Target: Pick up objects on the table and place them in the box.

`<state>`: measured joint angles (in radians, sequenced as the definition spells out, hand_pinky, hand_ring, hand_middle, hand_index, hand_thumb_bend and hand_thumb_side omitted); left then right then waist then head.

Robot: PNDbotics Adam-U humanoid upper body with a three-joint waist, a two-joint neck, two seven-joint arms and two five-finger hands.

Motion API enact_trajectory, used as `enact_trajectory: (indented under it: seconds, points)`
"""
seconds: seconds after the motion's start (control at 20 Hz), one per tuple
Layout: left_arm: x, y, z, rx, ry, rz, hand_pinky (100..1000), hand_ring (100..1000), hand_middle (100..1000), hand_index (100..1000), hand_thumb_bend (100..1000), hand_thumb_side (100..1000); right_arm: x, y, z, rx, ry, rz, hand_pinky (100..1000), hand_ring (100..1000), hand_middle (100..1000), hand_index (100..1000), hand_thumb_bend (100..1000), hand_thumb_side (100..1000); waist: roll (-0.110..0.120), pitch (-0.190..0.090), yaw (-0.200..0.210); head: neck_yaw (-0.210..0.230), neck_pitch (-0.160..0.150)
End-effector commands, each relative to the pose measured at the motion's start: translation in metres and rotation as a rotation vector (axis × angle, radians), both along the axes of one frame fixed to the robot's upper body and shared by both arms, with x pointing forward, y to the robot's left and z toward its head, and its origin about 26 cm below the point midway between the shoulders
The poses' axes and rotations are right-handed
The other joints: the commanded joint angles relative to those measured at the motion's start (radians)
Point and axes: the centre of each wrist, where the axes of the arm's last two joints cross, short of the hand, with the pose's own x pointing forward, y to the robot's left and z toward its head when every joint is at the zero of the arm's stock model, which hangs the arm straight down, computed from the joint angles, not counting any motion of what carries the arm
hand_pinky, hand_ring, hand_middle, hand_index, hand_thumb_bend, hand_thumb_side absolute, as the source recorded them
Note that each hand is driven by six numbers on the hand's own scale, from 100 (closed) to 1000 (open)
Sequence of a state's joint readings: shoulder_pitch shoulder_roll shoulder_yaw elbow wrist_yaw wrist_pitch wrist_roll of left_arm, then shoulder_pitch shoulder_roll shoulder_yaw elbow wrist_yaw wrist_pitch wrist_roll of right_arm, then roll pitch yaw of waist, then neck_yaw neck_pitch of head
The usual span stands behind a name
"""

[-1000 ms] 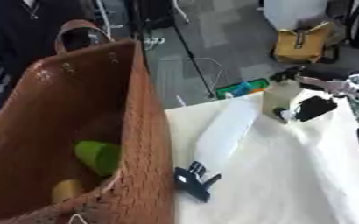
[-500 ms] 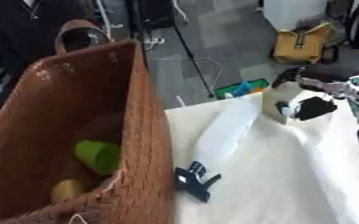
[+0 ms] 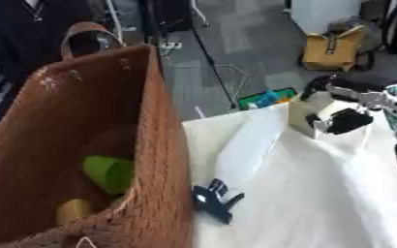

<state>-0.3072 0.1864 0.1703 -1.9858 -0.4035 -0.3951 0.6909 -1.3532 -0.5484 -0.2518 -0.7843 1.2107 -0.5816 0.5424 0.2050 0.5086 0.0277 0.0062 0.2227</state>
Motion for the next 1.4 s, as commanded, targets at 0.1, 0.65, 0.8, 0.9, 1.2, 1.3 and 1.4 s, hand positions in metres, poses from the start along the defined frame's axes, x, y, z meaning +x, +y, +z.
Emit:
enact_trajectory:
  seconds: [0.1,0.65,0.8,0.9,1.2,1.3,1.4]
  points:
    - [-0.003,0.004,0.006,0.008,-0.028,0.011,659,715,824,701,100,715,0.007,0.004,-0.014,-0.105,0.101,0.048,765,505,723,839,176,293,-0.007,-0.023,0.004,0.002,-0.010]
    - [-0.003,0.003,0.005,0.004,-0.027,0.009,659,721,822,691,100,718,0.008,0.007,-0.019,-0.102,0.016,0.068,724,454,667,753,168,188,-0.006,-0.020,0.004,0.000,-0.014]
    - [-0.003,0.003,0.004,0.005,-0.026,0.008,658,722,822,690,100,720,0.009,0.008,-0.020,-0.092,-0.012,0.072,712,441,642,713,133,154,-0.006,-0.021,0.004,0.001,-0.014]
    - [-0.003,0.003,0.004,0.005,-0.026,0.007,656,723,821,689,100,720,0.009,0.009,-0.021,-0.082,-0.031,0.071,698,427,614,671,100,125,-0.006,-0.021,0.005,0.001,-0.015]
    - [-0.003,0.003,0.004,0.006,-0.026,0.006,655,725,821,686,100,724,0.011,0.011,-0.024,-0.061,-0.056,0.076,669,407,578,615,100,100,-0.008,-0.022,0.003,0.001,-0.016]
    - [-0.003,0.003,0.004,0.006,-0.026,0.005,655,726,821,686,100,725,0.012,0.011,-0.025,-0.052,-0.059,0.076,663,403,571,603,100,100,-0.009,-0.023,0.003,0.001,-0.018]
    - [-0.003,0.003,0.004,0.006,-0.026,0.005,655,726,821,686,100,725,0.012,0.011,-0.025,-0.046,-0.059,0.076,661,402,569,601,100,100,-0.009,-0.023,0.003,0.000,-0.019]
